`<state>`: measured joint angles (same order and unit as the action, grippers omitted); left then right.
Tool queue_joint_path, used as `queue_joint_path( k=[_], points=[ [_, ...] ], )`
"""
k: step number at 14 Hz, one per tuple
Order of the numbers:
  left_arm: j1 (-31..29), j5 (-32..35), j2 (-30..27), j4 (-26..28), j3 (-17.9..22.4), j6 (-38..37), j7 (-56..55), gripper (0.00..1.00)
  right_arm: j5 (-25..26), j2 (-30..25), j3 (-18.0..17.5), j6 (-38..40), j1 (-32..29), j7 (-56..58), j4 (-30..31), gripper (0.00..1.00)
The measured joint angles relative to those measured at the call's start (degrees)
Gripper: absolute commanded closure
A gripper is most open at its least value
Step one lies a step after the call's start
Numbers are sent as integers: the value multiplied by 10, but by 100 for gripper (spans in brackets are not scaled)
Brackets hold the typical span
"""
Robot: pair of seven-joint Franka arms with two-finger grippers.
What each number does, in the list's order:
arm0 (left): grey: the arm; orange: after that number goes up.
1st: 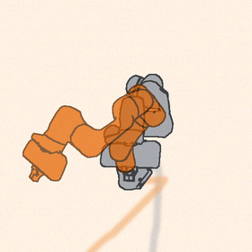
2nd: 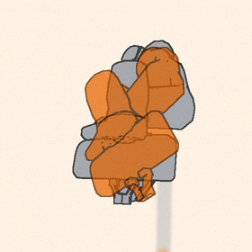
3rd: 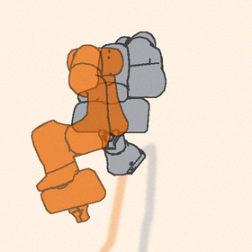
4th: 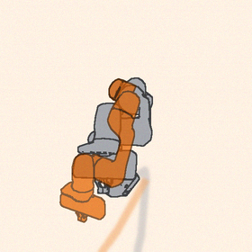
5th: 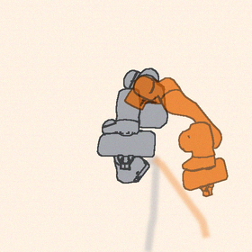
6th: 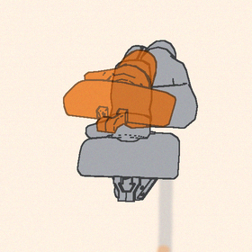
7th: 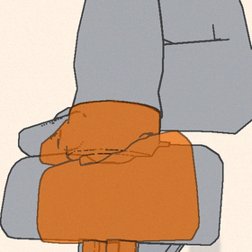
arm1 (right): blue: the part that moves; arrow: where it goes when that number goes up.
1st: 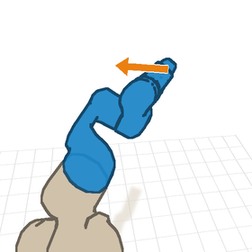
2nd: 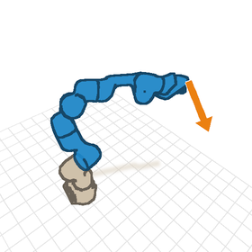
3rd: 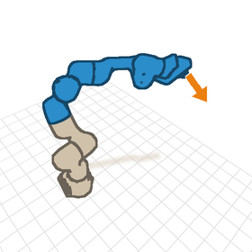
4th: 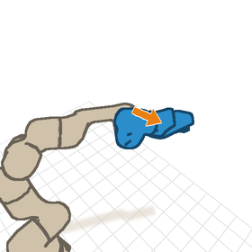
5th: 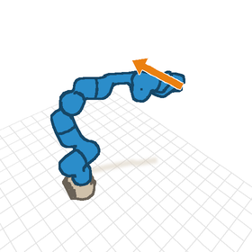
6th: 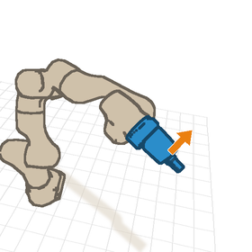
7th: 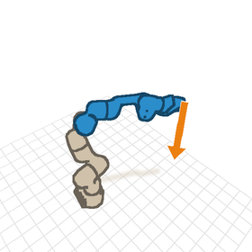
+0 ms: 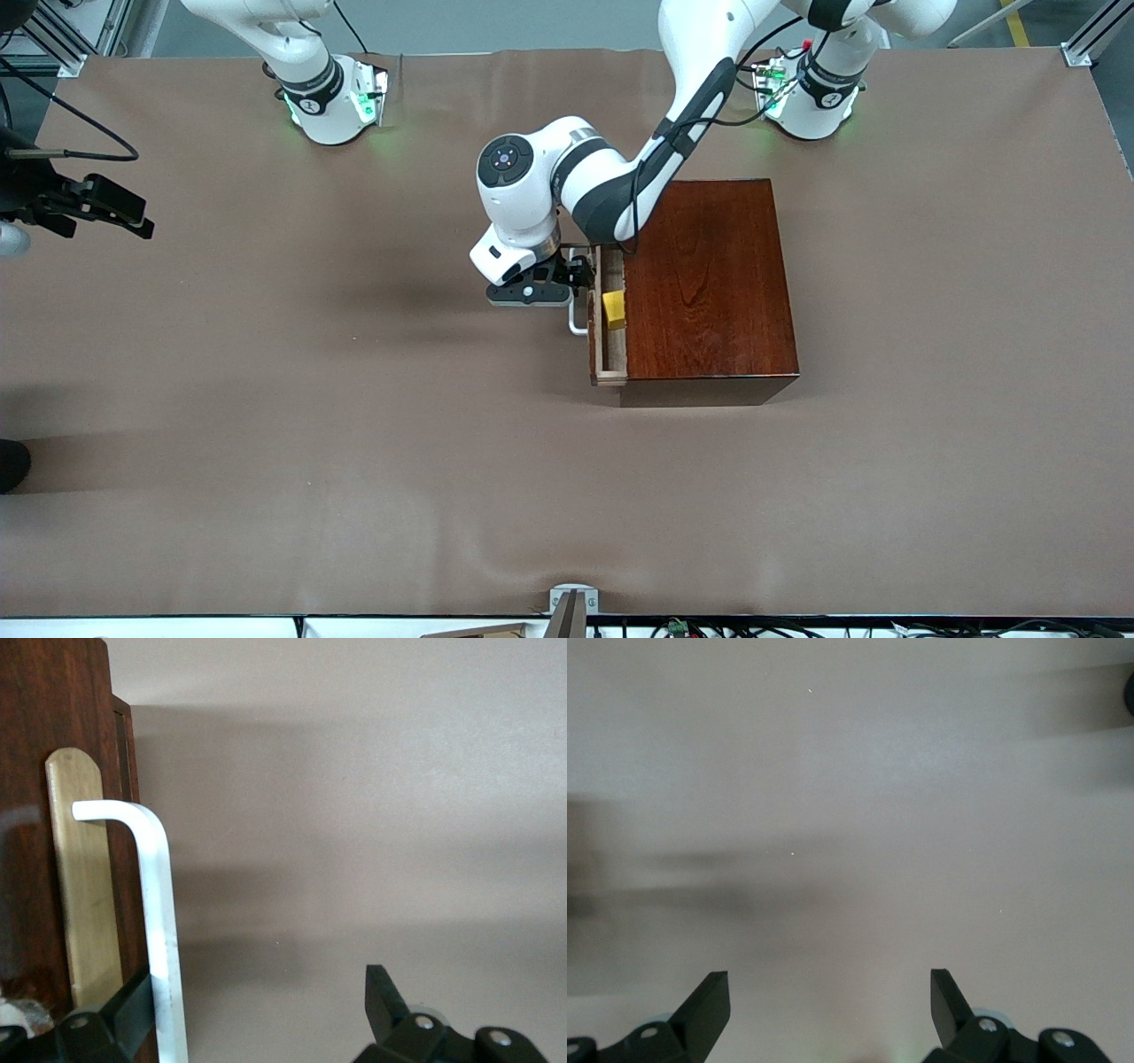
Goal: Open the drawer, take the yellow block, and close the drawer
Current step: 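Pull the drawer handle outward with the left gripper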
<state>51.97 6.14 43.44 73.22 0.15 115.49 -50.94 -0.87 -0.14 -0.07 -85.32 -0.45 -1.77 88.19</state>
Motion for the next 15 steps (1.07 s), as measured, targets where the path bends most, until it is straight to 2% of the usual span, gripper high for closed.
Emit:
queue_joint_path(
  k=[15],
  points=[
    [0, -44, 5, 0, -9, 78, -5, 0, 0, 3, 0, 0, 0, 0, 0, 0]
  ],
)
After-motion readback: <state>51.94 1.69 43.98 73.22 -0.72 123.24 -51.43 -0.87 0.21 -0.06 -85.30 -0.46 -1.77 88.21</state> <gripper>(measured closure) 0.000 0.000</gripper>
